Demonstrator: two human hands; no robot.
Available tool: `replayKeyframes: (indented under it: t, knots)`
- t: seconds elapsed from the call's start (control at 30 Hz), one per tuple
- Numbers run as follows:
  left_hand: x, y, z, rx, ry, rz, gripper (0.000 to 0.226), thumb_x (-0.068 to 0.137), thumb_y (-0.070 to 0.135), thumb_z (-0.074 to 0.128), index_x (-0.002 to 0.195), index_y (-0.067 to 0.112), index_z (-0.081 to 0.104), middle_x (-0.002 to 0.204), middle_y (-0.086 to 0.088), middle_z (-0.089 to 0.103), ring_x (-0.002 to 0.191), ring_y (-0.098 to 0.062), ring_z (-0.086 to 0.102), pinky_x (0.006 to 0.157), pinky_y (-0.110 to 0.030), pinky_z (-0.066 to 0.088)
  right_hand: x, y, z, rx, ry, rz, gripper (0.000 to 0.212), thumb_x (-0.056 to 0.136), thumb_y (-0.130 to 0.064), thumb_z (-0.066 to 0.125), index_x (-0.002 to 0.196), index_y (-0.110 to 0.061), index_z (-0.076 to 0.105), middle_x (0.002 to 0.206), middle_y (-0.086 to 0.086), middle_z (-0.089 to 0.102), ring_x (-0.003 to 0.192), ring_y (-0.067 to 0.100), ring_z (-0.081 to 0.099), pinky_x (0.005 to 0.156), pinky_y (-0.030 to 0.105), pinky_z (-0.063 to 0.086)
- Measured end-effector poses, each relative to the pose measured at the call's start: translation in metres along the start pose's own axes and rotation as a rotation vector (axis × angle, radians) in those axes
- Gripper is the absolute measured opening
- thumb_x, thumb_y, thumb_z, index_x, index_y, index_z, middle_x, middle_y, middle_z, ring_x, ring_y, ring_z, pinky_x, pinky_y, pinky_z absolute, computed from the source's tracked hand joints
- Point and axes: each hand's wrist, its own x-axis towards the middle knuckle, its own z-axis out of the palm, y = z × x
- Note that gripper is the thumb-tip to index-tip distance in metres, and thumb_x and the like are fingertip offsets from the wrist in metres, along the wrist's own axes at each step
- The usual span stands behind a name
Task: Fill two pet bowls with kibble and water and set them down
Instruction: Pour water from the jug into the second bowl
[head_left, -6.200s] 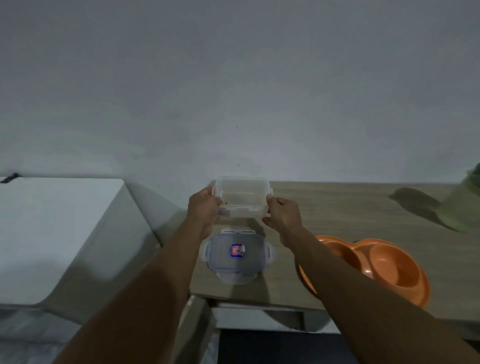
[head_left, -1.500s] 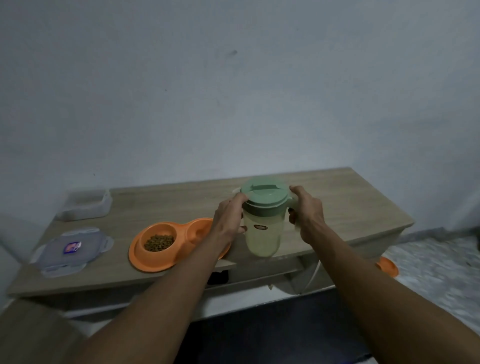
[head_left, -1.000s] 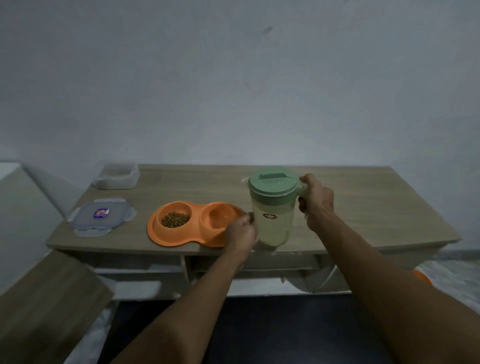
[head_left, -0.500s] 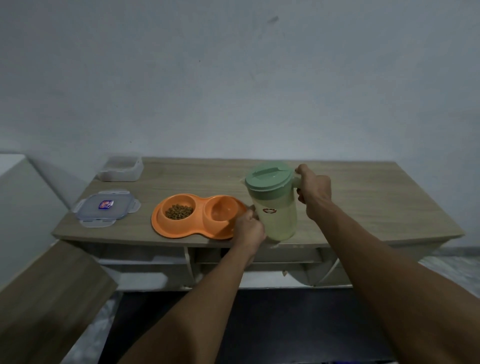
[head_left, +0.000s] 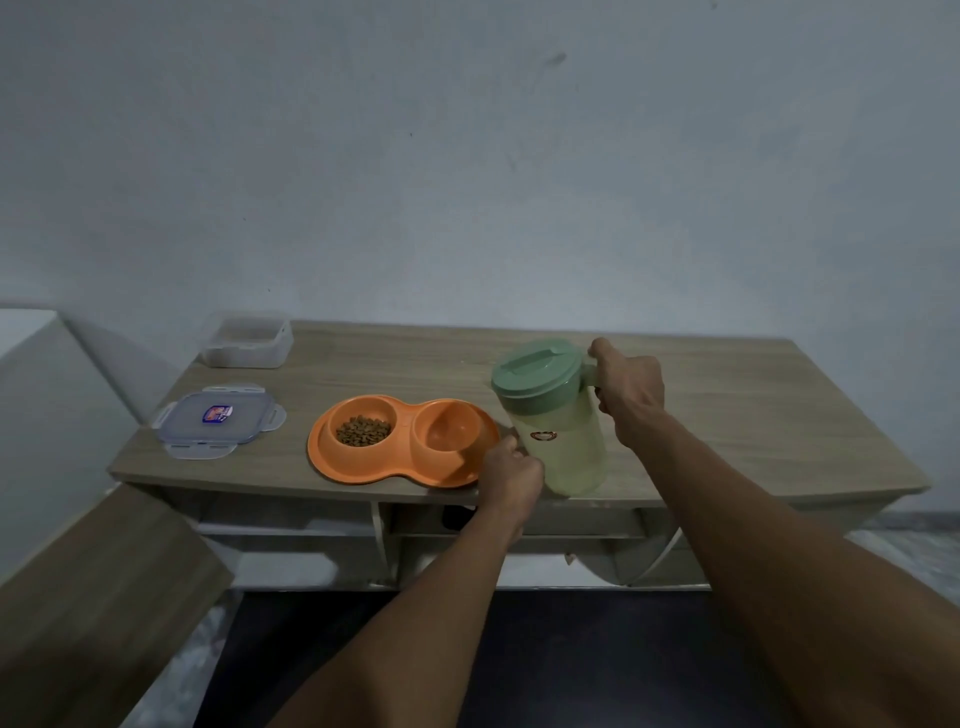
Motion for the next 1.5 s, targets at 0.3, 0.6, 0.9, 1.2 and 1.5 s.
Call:
replayKeyframes:
  t: [0.3, 0.6, 0.9, 1.2, 1.5]
  knots:
    - [0.011, -0.012, 0.006, -0.086, 0.014, -0.003, 0.027, 0.081, -0.005, 0.056, 0.105, 0.006, 0.061, 0.109, -0.020, 0.067, 0.107, -0.034, 0.062, 0.091, -0.047, 0.052, -0.004, -0.008, 0.007, -0.109, 0.009, -0.034, 0.047, 0.066, -0.051, 0.056, 0.077, -0.006, 0.063, 0.086, 0.016, 0.070, 0.080, 0.037, 0.067, 0.082, 0.052, 0.058]
    - [0.024, -0.021, 0.011, -0.187, 0.009, 0.001, 0.037, 0.078, 0.019, 0.080, 0.111, 0.016, 0.064, 0.111, 0.004, 0.071, 0.105, -0.015, 0.066, 0.092, -0.037, 0.054, -0.006, -0.010, 0.016, -0.199, 0.015, -0.058, 0.046, 0.076, -0.049, 0.055, 0.078, -0.004, 0.063, 0.088, 0.016, 0.071, 0.084, 0.036, 0.068, 0.078, 0.044, 0.056]
    - [0.030, -0.022, 0.012, -0.164, 0.033, -0.001, 0.032, 0.081, 0.025, 0.077, 0.109, 0.016, 0.064, 0.110, 0.000, 0.071, 0.105, -0.018, 0.065, 0.091, -0.037, 0.054, -0.003, -0.013, 0.023, -0.248, 0.013, -0.082, 0.050, 0.074, -0.051, 0.053, 0.082, -0.002, 0.064, 0.088, 0.017, 0.070, 0.082, 0.036, 0.068, 0.071, 0.038, 0.052]
    - [0.035, -0.023, 0.012, -0.187, 0.019, 0.018, 0.033, 0.080, 0.027, 0.077, 0.109, 0.019, 0.065, 0.109, 0.002, 0.071, 0.105, -0.017, 0.065, 0.091, -0.038, 0.054, 0.003, -0.015, 0.027, -0.289, 0.034, -0.106, 0.044, 0.081, -0.050, 0.054, 0.072, -0.007, 0.056, 0.089, 0.018, 0.070, 0.084, 0.035, 0.068, 0.078, 0.042, 0.055]
    - [0.037, -0.024, 0.012, -0.175, 0.014, 0.015, 0.033, 0.081, 0.028, 0.076, 0.111, 0.016, 0.064, 0.110, 0.002, 0.070, 0.104, -0.016, 0.064, 0.089, -0.035, 0.053, 0.003, -0.016, 0.027, -0.308, 0.027, -0.105, 0.044, 0.080, -0.049, 0.054, 0.073, -0.006, 0.058, 0.090, 0.018, 0.071, 0.085, 0.035, 0.069, 0.076, 0.041, 0.054]
